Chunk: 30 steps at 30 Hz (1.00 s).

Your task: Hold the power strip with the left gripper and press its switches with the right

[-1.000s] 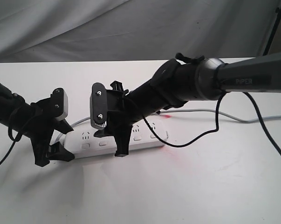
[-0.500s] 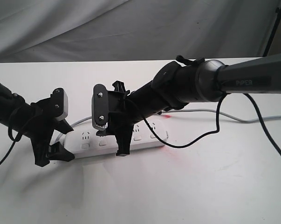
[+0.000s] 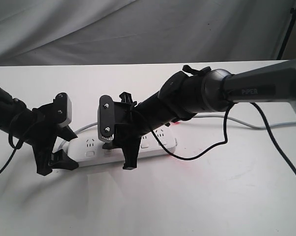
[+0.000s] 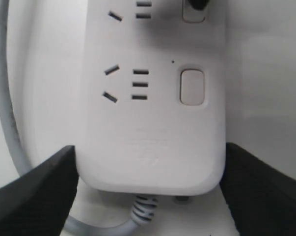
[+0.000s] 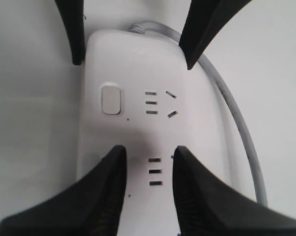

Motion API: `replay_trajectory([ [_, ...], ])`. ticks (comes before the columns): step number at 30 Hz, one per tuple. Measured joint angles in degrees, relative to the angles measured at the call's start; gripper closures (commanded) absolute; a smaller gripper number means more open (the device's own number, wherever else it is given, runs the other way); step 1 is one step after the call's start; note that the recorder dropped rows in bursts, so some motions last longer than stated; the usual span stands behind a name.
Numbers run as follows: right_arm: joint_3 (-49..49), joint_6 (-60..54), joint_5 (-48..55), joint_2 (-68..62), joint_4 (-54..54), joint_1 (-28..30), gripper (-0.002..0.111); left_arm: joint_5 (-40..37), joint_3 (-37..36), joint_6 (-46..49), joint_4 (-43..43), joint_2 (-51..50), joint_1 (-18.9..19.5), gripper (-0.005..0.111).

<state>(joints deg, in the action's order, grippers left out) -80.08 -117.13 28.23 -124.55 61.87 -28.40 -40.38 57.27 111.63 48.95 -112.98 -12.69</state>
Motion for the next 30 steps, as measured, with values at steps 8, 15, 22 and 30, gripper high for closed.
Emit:
replay_trajectory([
  [8,0.00,0.00,0.00,0.00,0.23,0.00,0.077,0.00,0.00,0.00,0.00,0.00,0.00,0.037],
  [15,0.00,0.00,0.21,-0.70,0.87,0.00,0.077,0.00,0.00,0.00,0.00,0.00,0.00,0.037],
  [22,0.00,0.38,0.21,-0.92,1.06,0.00,0.077,0.00,0.00,0.00,0.00,0.00,0.00,0.037],
  [30,1.48,0.38,0.32,-0.92,2.30,0.00,0.077,0.00,0.00,0.00,0.00,0.00,0.00,0.037],
])
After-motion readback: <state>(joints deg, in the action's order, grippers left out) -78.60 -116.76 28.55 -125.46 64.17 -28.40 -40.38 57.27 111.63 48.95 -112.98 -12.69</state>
